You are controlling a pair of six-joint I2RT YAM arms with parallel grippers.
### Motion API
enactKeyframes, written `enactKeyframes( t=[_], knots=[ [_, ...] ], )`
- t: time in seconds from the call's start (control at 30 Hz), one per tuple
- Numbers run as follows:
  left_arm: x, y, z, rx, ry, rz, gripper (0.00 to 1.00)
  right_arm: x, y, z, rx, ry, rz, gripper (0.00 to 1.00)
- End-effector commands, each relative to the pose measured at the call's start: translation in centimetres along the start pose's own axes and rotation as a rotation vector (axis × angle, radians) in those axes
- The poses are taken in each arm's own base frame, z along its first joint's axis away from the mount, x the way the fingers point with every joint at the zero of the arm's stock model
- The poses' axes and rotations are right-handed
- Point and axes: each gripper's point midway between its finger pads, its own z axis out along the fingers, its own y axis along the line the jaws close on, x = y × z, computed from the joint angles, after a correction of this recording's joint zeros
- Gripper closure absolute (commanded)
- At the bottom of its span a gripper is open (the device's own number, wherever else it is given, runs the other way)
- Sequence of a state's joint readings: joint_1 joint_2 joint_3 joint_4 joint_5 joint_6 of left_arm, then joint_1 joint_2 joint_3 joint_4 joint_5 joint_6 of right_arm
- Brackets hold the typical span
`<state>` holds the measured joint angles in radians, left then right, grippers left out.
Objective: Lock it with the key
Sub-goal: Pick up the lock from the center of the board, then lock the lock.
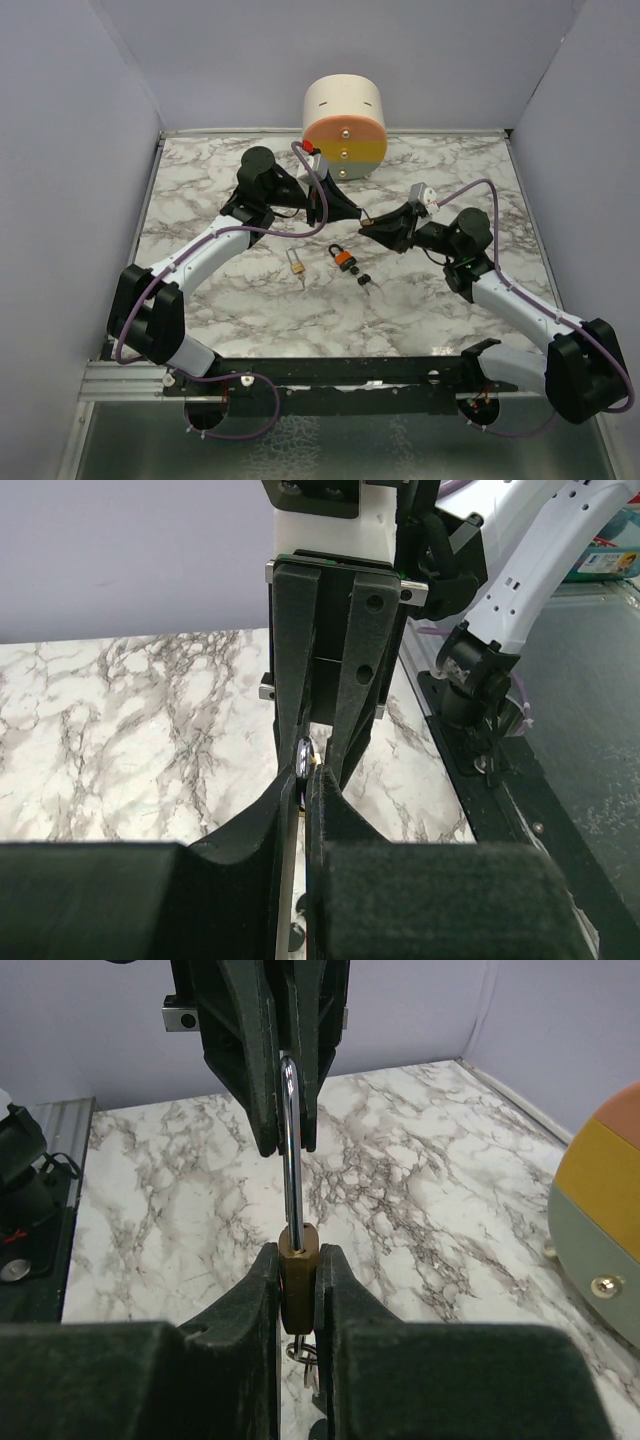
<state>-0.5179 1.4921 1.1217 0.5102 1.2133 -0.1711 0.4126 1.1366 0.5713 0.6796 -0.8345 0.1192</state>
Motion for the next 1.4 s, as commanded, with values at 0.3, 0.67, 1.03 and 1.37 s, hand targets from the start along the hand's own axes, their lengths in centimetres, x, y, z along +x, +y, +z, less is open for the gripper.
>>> enactKeyframes(
  t=[0.3, 0.67, 1.03, 1.37],
  knots=[
    [-2.8, 0.6, -0.4, -0.105, -0.044, 0.097, 0.51, -1.4, -0.4, -0.2, 0.046, -0.032, -0.035, 0.98],
    [-2.4, 0.9, -0.4, -0.115, -0.042, 0.075, 0.59, -1.6, -0.6, -0.3, 0.069, -0.041, -0.039, 0.98],
    [-0.8, 1.6, 0.3, -0.142, -0.030, 0.026, 0.62, -2.0, -1.0, -0.8, 0.115, -0.072, -0.046, 0.98],
    [-0.1, 2.4, 1.1, -0.191, -0.030, 0.011, 0.63, -2.6, -1.4, -1.6, 0.185, -0.120, -0.055, 0.98]
  ],
)
